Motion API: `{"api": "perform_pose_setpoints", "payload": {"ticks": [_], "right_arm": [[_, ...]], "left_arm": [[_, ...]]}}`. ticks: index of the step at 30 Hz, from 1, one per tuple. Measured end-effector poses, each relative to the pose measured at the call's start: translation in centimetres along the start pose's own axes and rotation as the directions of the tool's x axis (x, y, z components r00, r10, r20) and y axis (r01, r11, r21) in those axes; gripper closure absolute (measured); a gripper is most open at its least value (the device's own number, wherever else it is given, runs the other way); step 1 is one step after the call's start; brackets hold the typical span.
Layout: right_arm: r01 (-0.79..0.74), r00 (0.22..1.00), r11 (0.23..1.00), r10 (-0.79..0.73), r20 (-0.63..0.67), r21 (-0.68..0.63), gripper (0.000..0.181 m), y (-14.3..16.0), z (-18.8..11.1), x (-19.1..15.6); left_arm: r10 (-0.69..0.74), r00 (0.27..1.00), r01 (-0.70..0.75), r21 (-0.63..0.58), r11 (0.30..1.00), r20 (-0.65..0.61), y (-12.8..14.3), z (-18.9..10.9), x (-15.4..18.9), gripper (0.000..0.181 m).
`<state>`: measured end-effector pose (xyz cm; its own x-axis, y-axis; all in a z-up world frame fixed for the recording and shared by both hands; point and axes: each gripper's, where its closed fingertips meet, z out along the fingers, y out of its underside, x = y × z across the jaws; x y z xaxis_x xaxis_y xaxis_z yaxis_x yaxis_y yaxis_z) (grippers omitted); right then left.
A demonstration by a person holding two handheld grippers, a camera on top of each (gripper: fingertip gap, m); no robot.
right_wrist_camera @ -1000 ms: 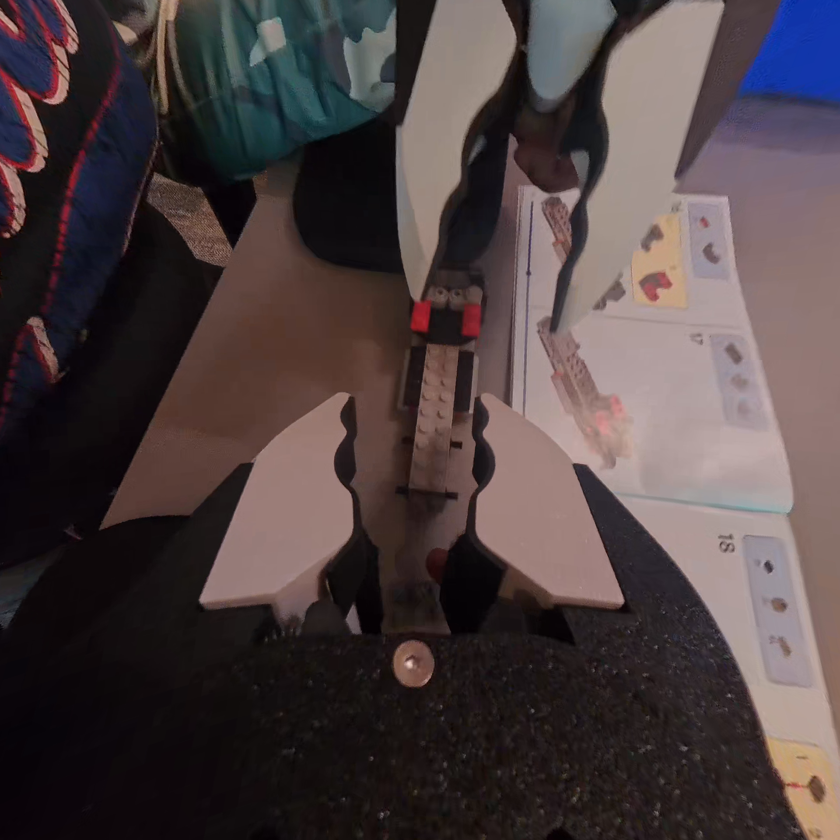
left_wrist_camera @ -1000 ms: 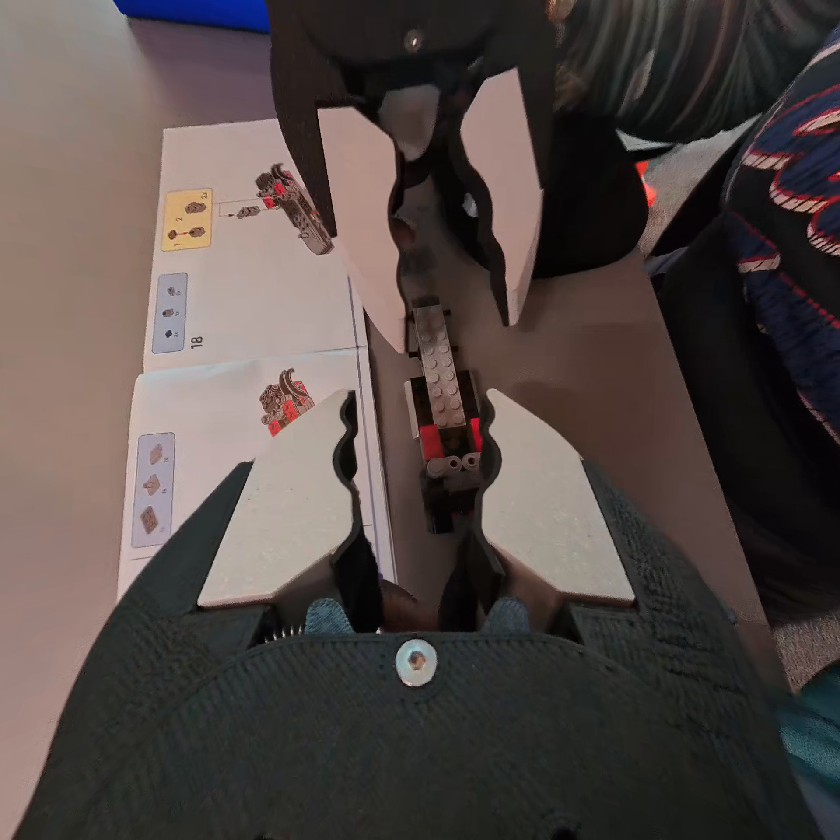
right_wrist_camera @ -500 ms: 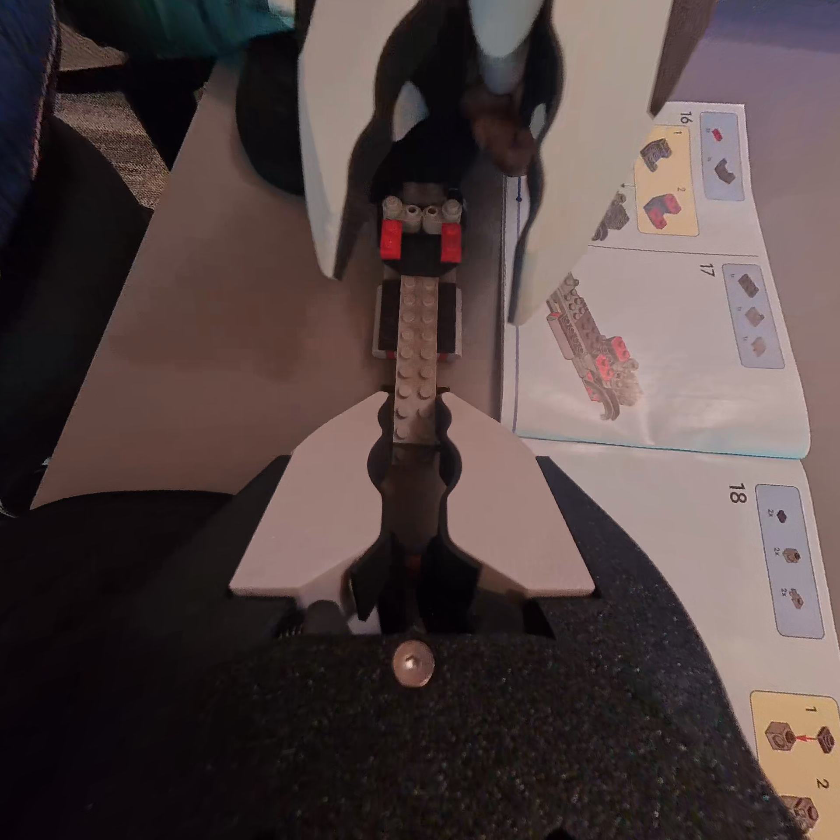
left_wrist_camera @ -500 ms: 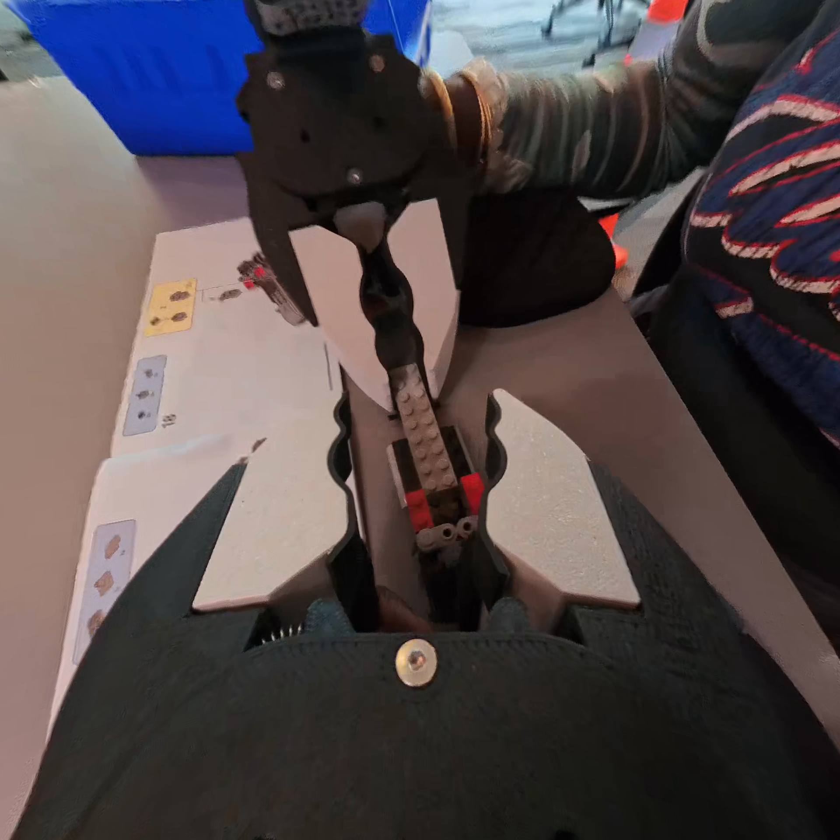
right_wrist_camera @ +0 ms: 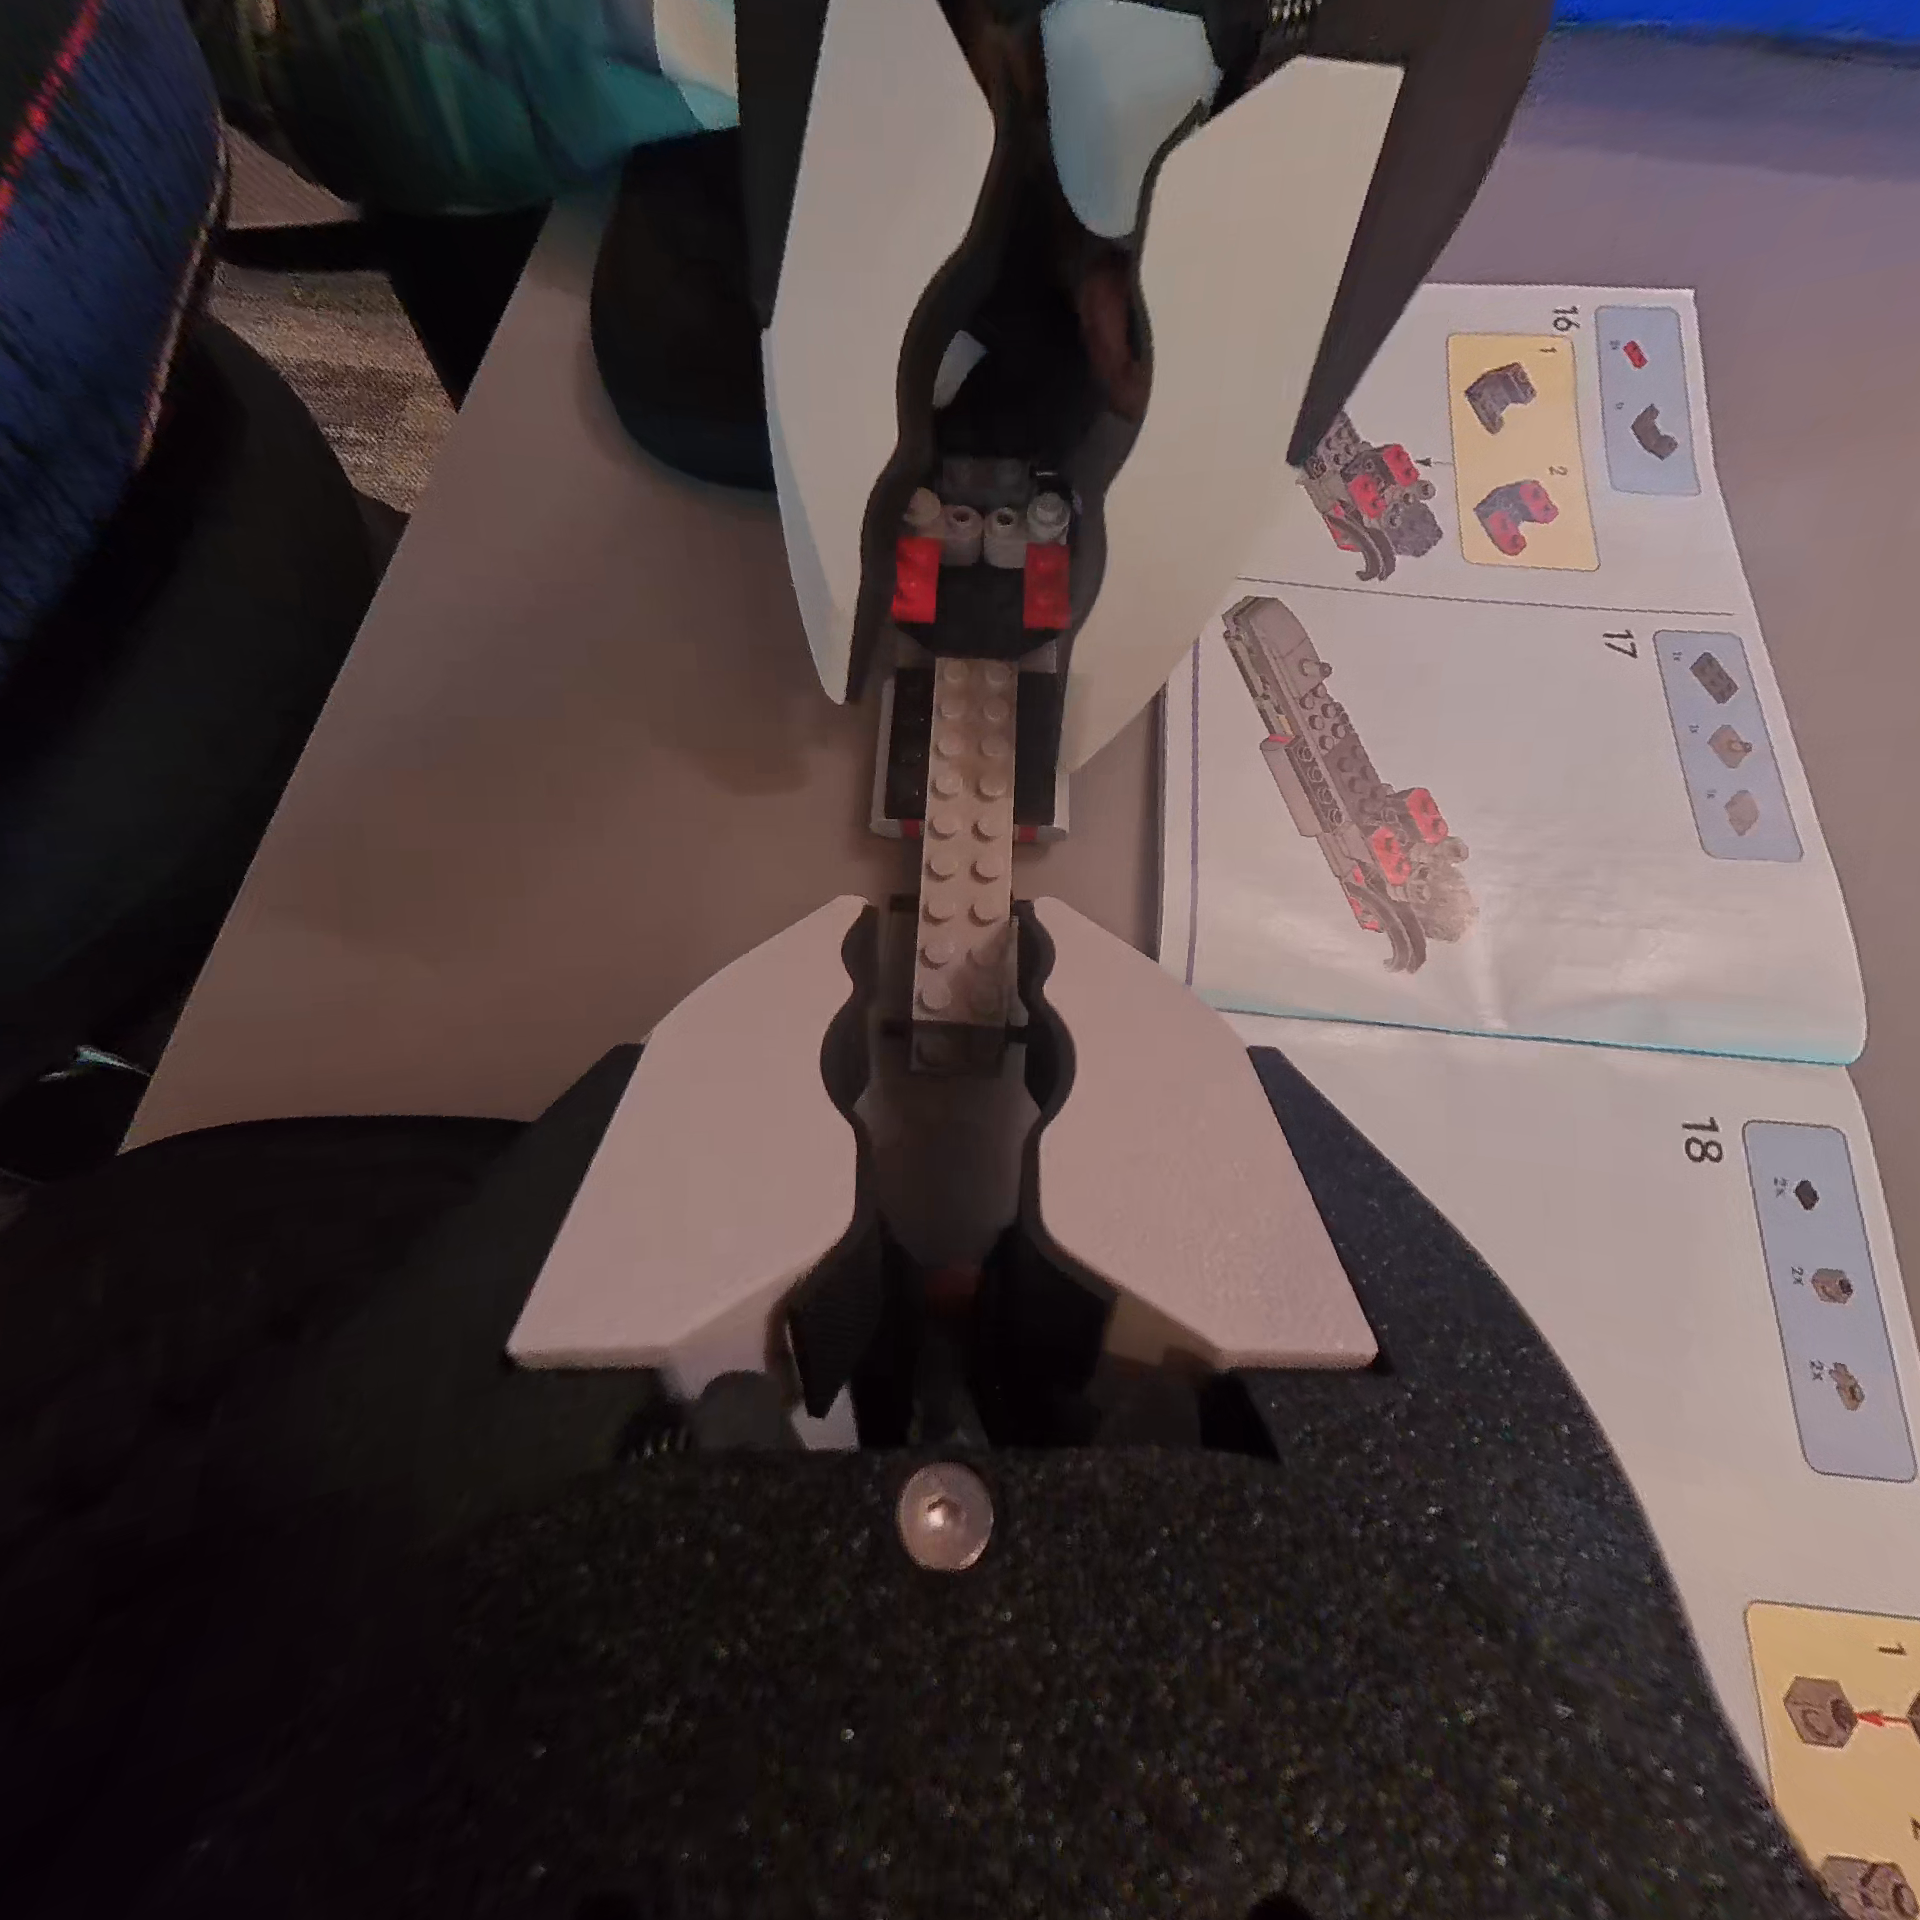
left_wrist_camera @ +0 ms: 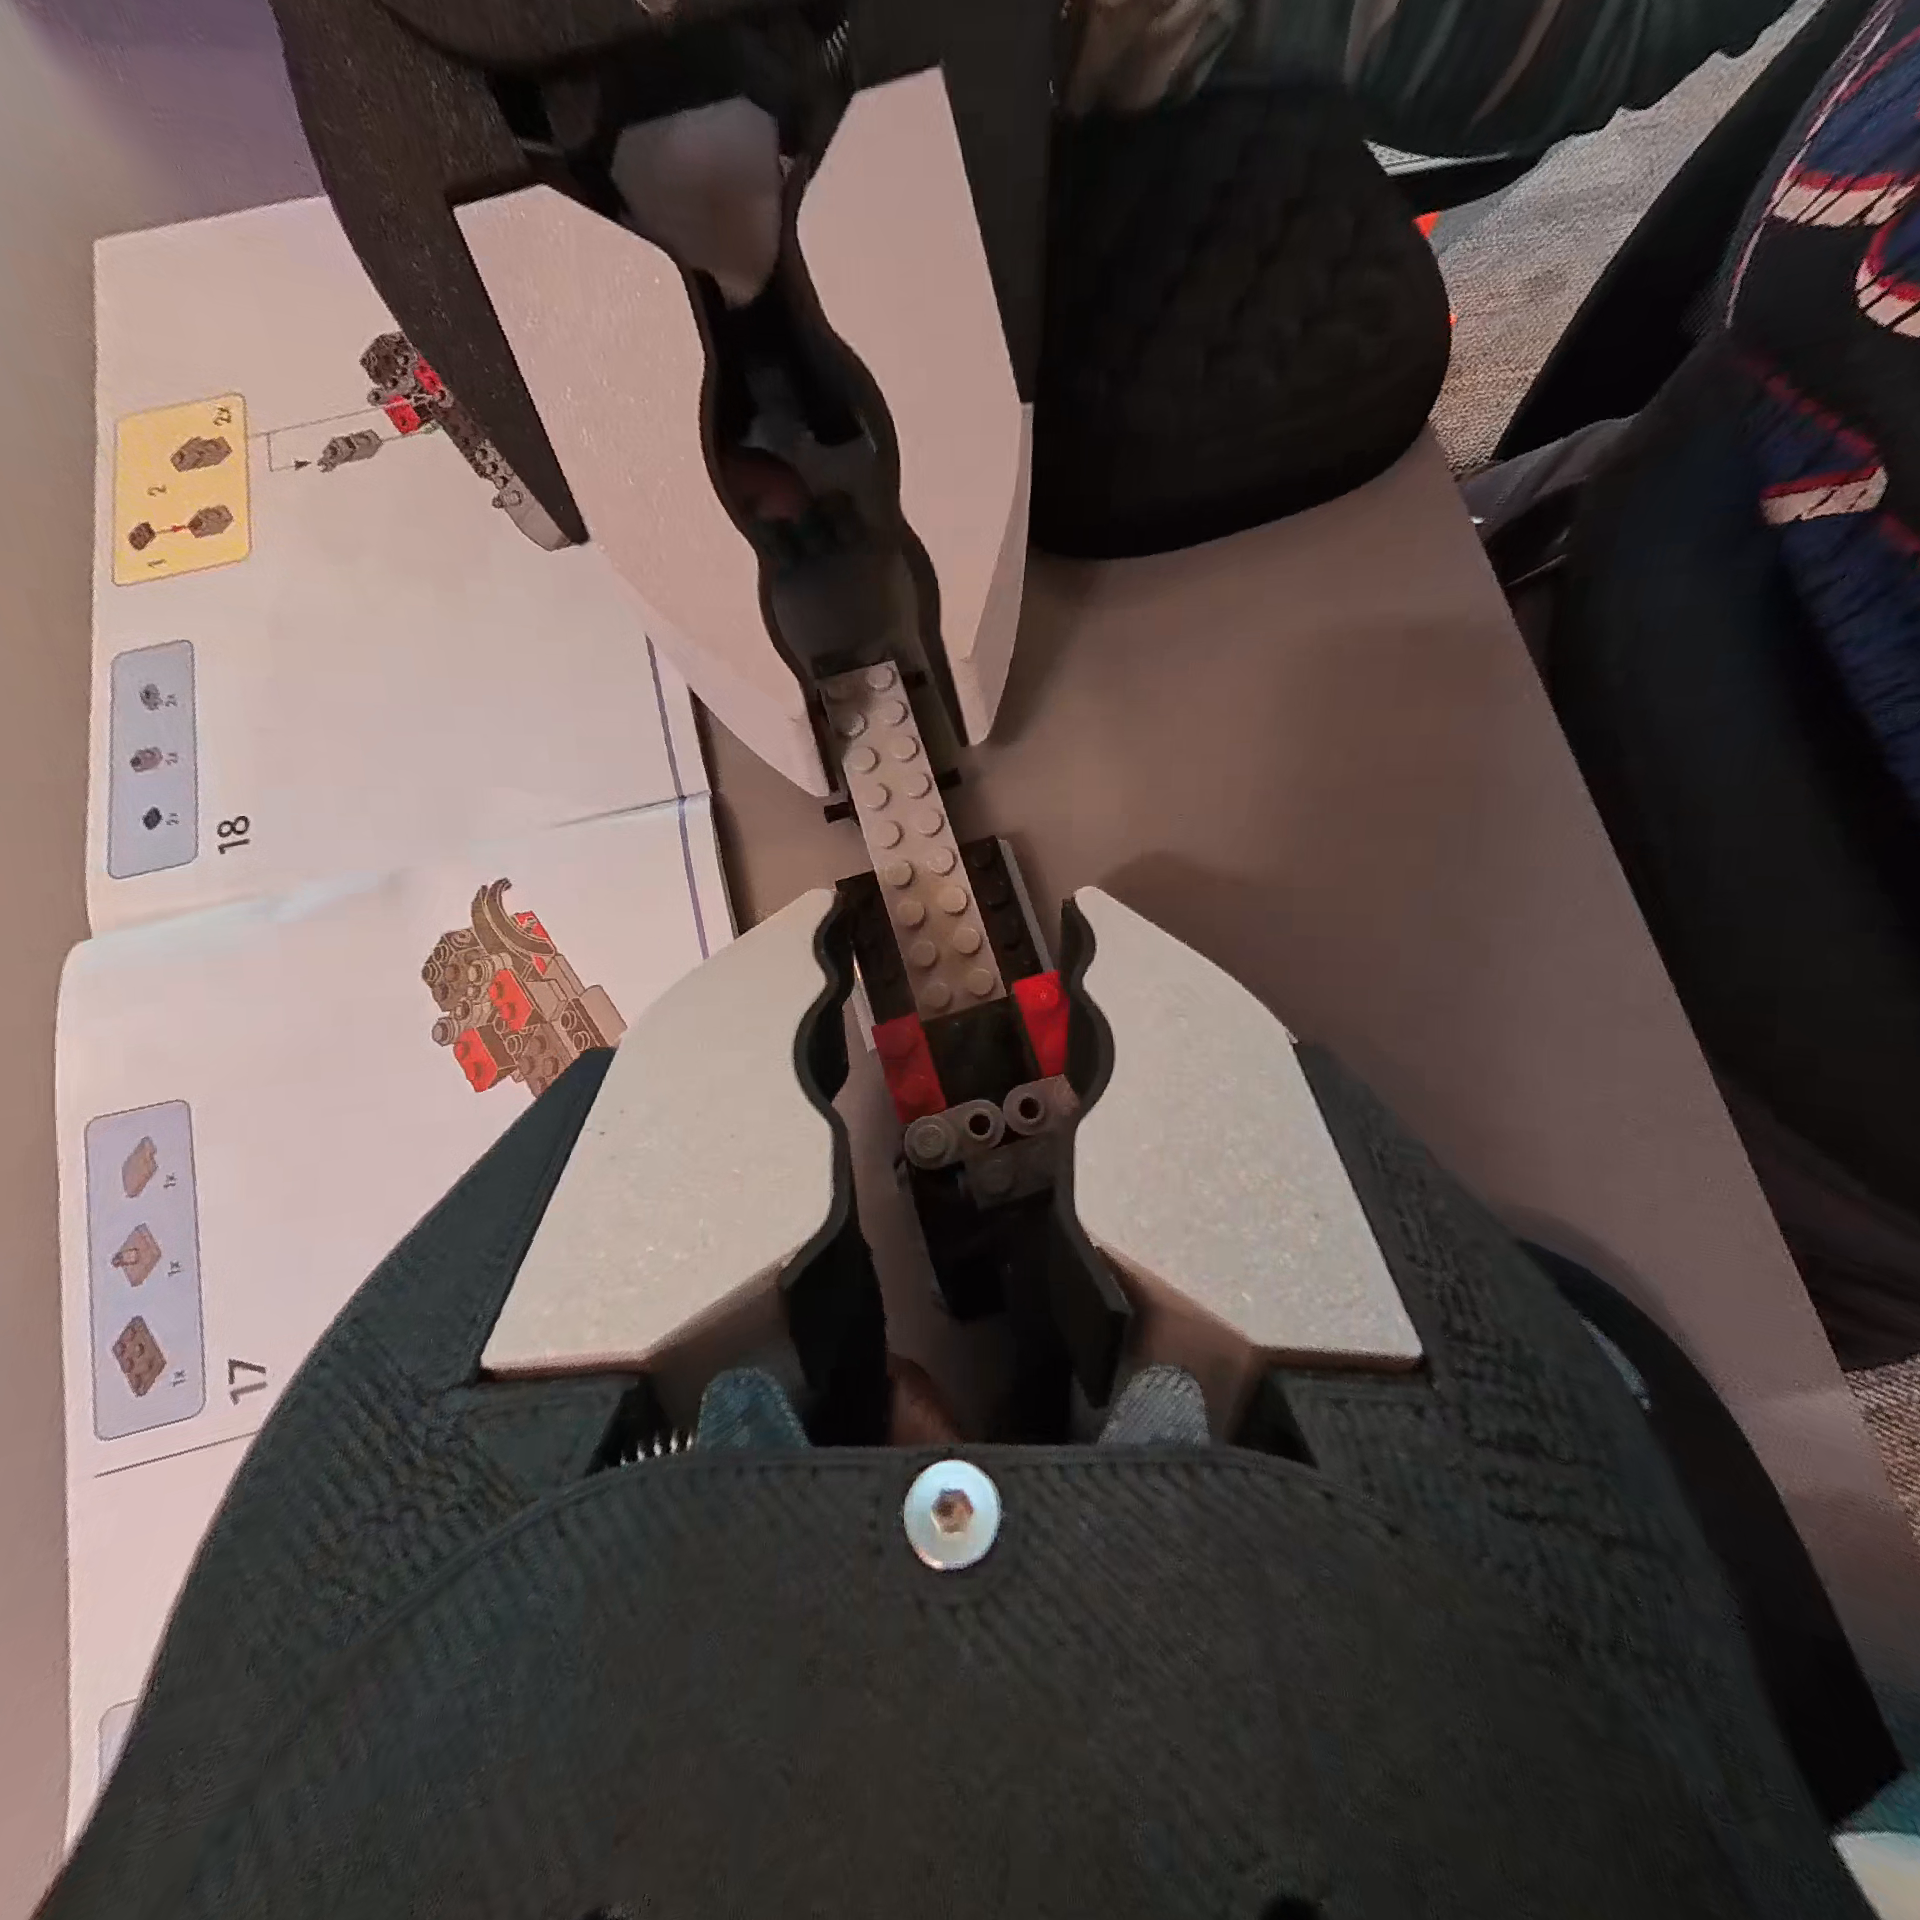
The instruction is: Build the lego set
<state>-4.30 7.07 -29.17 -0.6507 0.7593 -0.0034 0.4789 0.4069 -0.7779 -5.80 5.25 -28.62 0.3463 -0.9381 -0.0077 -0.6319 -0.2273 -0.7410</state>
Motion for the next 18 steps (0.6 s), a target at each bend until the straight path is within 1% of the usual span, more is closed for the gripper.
{"api": "perform_pose_setpoints", "payload": {"ticks": [5,7,8,13,16,18], "right_arm": [[-0.004,1.000,1.000,0.004,0.002,-0.013,0.159,0.3,-0.1,0.0],[0.001,1.000,1.000,-0.001,-0.001,-0.011,0.161,0.3,-0.1,0.1],[-0.001,1.000,1.000,0.001,0.000,-0.009,0.161,0.3,-0.1,0.1],[-0.005,1.000,1.000,0.004,0.003,0.010,0.161,0.0,-0.2,0.1],[0.002,1.000,0.998,-0.002,-0.003,0.058,0.161,-0.7,-0.4,0.1],[0.001,1.000,0.996,0.000,-0.008,0.094,0.162,-1.3,-0.5,0.2]], "left_arm": [[0.017,1.000,-0.017,0.009,1.000,-0.004,-0.1,0.0,0.1,0.149],[0.026,1.000,-0.026,0.022,0.999,-0.012,-0.3,0.0,0.3,0.160],[0.032,0.999,-0.031,0.030,0.999,-0.017,-0.4,-0.1,0.4,0.163],[0.045,0.999,-0.044,0.059,0.997,-0.024,-0.9,-0.3,0.6,0.162],[0.073,0.997,-0.072,0.175,0.982,0.001,-2.7,-1.4,0.5,0.165],[0.059,0.997,-0.069,0.254,0.965,0.048,-3.6,-2.6,-0.1,0.181]]}}
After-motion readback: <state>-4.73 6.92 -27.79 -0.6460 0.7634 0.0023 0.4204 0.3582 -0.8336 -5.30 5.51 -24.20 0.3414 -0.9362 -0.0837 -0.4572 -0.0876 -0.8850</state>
